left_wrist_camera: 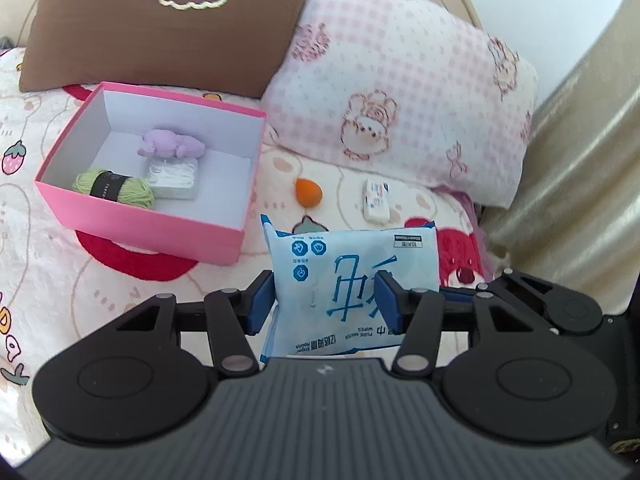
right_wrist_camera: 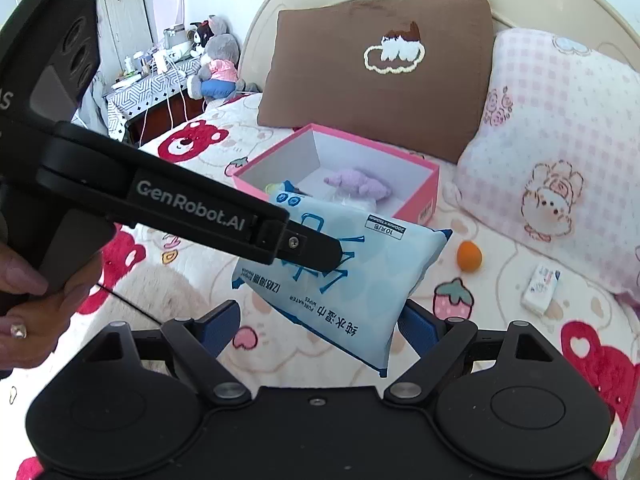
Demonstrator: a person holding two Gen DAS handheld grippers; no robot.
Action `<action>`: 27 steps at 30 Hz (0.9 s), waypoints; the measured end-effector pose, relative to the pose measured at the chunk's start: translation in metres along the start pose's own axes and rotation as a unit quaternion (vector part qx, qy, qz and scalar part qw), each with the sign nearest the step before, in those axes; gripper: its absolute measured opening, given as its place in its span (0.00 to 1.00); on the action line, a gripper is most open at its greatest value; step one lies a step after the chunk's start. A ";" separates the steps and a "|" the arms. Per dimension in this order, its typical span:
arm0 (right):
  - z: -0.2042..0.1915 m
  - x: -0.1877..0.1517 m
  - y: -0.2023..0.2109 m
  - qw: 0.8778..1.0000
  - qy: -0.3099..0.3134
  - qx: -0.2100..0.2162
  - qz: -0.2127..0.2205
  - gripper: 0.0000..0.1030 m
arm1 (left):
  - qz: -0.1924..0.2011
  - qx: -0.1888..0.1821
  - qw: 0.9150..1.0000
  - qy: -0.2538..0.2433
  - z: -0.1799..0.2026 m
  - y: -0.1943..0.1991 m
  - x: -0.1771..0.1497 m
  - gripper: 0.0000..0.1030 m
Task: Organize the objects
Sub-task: 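Carry the blue wet-wipes pack with both tools over the pink box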
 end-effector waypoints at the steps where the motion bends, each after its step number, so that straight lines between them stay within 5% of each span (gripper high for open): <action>1: -0.001 0.003 -0.002 1.000 0.000 0.000 0.002 0.87 | 0.005 0.000 1.000 0.004 -0.004 0.000 0.003 0.50; 16: 0.002 0.050 -0.072 1.000 -0.003 0.003 0.017 0.87 | 0.090 0.042 0.995 0.028 -0.057 -0.028 0.044 0.47; 27: 0.022 0.069 -0.129 1.000 -0.004 -0.008 -0.007 0.87 | 0.085 0.025 0.994 0.062 -0.104 -0.086 0.059 0.46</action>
Point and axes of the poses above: each gripper's, at about its wrist camera, not at the fingertips, and y roughly against the way its jaws point, z to its right, x to its top, the point moved 2 cm from there along -y, roughly the way its jaws point, and after that the axes turned 9 degrees about z, right-handed, at the moved point
